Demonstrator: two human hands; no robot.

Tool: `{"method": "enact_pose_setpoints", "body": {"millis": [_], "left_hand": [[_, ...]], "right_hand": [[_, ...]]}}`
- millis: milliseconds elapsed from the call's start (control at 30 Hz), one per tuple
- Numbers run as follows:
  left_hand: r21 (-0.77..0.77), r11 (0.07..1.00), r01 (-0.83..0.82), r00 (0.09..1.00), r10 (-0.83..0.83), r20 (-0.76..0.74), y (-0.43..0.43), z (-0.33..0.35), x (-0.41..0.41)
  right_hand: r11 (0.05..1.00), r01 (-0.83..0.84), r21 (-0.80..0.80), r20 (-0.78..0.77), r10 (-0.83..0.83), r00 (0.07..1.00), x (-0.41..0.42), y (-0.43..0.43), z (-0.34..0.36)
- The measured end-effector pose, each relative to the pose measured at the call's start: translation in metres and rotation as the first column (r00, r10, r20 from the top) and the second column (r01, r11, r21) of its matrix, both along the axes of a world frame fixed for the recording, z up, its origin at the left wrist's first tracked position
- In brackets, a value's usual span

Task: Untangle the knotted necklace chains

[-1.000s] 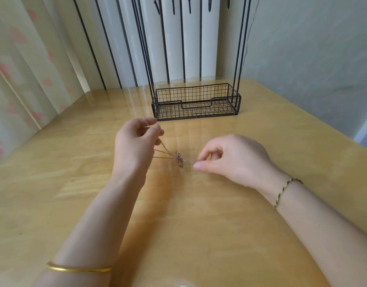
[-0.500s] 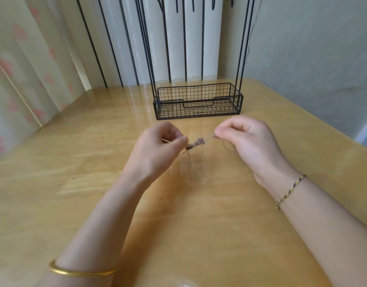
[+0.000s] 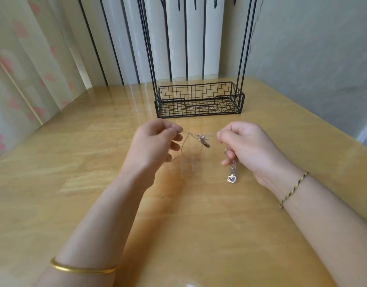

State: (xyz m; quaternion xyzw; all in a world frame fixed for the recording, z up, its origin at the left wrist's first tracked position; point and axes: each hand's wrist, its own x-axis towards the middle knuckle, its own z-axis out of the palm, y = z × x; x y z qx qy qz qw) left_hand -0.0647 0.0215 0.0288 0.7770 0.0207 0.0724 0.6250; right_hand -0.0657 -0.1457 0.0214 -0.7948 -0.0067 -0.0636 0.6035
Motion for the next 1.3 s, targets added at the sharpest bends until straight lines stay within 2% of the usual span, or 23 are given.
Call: {"method": "enact_pose_setpoints", "body": {"millis": [67, 100, 200, 267, 333, 433, 567, 633, 733, 800, 833, 933, 967, 1000, 1067, 1100, 1200, 1300], "left_hand": [[-0.22, 0.975, -0.036, 0.996, 0.018, -0.084, 0.003, 0.004, 0.001], [-0.276, 0.96, -0.047, 0.993, 0.015, -0.117, 0.004, 0.005, 0.002], [-0.268, 0.962, -0.055, 0.988, 0.013, -0.155, 0.006, 0.006, 0.002], [-0.157, 0.986, -0.06, 0.991, 0.039, -0.131, 0.005, 0.005, 0.0], [0.028, 0.998, -0.064, 0.994, 0.066, -0.082, 0.003, 0.004, -0.002], [0.339, 0.939, -0.062, 0.997, 0.071, -0.016, 0.0, -0.002, -0.004], [0.636, 0.755, -0.156, 0.987, 0.135, 0.082, 0.002, -0.012, -0.001], [0.712, 0.678, -0.183, 0.982, 0.165, 0.095, 0.006, -0.014, 0.0], [0.755, 0.631, -0.181, 0.982, 0.153, 0.107, 0.009, -0.015, 0.0], [0.733, 0.655, -0.186, 0.982, 0.153, 0.112, 0.007, -0.013, -0.001], [0.701, 0.695, -0.162, 0.986, 0.143, 0.086, 0.006, -0.012, -0.001], [0.439, 0.898, -0.004, 0.997, 0.037, -0.066, 0.002, -0.005, -0.002], [0.399, 0.917, 0.026, 0.997, 0.005, -0.076, 0.0, -0.004, -0.003], [0.429, 0.903, 0.039, 0.998, -0.017, -0.056, -0.002, -0.004, -0.005], [0.529, 0.849, 0.012, 0.997, -0.052, 0.061, -0.006, -0.004, -0.007], [0.508, 0.861, 0.02, 0.988, -0.094, 0.121, -0.009, -0.003, -0.008], [0.27, 0.938, 0.217, 0.951, -0.265, 0.157, -0.017, -0.002, -0.013], [0.151, 0.957, 0.247, 0.95, -0.27, 0.155, -0.017, -0.002, -0.013]], "right_hand": [[0.994, -0.026, -0.103, -0.003, 0.026, 1.0, -0.002, 0.001, 0.001], [0.994, -0.026, -0.102, -0.003, 0.026, 1.0, -0.002, 0.001, 0.001], [0.998, 0.001, 0.058, -0.024, 0.0, 1.0, -0.001, 0.001, 0.003], [0.963, 0.028, 0.266, -0.062, -0.012, 0.998, 0.002, -0.001, 0.005], [0.873, 0.058, 0.484, -0.094, -0.013, 0.995, 0.004, -0.003, 0.007], [0.734, 0.085, 0.674, -0.104, -0.02, 0.994, 0.007, -0.007, 0.008], [0.642, 0.119, 0.758, -0.123, -0.038, 0.992, 0.008, -0.01, 0.007], [0.617, 0.14, 0.774, -0.141, -0.048, 0.989, 0.008, -0.01, 0.007], [0.626, 0.122, 0.771, -0.131, -0.033, 0.991, 0.006, -0.007, 0.008], [0.707, 0.082, 0.702, -0.085, -0.032, 0.996, 0.005, -0.007, 0.008], [0.753, 0.049, 0.656, -0.053, -0.019, 0.998, 0.004, -0.008, 0.008], [0.824, -0.08, 0.562, 0.033, 0.074, 0.997, 0.0, -0.009, 0.009], [0.836, -0.118, 0.536, 0.051, 0.107, 0.993, -0.001, -0.008, 0.01], [0.848, -0.151, 0.508, 0.065, 0.137, 0.988, -0.002, -0.007, 0.01], [0.867, -0.22, 0.448, 0.093, 0.199, 0.976, -0.004, -0.006, 0.011], [0.868, -0.257, 0.424, 0.105, 0.234, 0.966, -0.006, -0.006, 0.012], [0.844, -0.369, 0.389, 0.129, 0.346, 0.929, -0.009, -0.004, 0.014], [0.836, -0.399, 0.376, 0.144, 0.373, 0.917, -0.01, -0.003, 0.015]]}}
